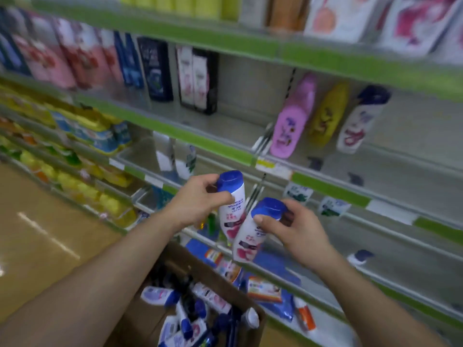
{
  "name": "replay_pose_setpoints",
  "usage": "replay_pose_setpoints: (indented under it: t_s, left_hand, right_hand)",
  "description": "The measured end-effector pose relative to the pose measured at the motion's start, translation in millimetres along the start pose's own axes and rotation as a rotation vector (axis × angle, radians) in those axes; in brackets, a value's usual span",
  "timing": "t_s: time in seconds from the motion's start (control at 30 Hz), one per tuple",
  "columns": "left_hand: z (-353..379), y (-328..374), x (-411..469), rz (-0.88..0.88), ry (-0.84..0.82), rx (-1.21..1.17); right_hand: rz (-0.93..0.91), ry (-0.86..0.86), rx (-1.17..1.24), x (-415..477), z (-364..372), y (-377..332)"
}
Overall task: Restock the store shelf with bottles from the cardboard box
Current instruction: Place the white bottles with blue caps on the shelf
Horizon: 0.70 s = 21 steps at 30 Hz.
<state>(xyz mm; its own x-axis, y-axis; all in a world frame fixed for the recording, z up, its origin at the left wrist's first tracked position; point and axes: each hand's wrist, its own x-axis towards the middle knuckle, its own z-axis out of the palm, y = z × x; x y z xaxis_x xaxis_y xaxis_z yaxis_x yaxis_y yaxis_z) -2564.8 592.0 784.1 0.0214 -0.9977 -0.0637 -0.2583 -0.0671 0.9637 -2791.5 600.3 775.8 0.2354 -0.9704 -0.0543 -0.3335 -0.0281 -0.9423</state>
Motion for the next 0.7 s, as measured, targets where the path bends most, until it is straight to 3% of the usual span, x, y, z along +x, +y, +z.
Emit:
replay_pose_setpoints:
  t_s: [0.33,0.47,0.7]
  left_hand:
    - [92.2,138.2,18.8,0.331,-0.144,-0.079]
    - [121.3,153.4,33.0,0.349,-0.105,-0.074]
    - [138.7,154.0,47.5,0.287,-0.010,-0.035]
  right_hand:
    - [-0.185,0.360,0.046,-32.0,-168.9,-79.2]
    - [-0.147,0.502,-0.032,-15.5,-215.7,-72.7]
    - [-0.089,0.556,-0.112,64.9,-234.2,-53.2]
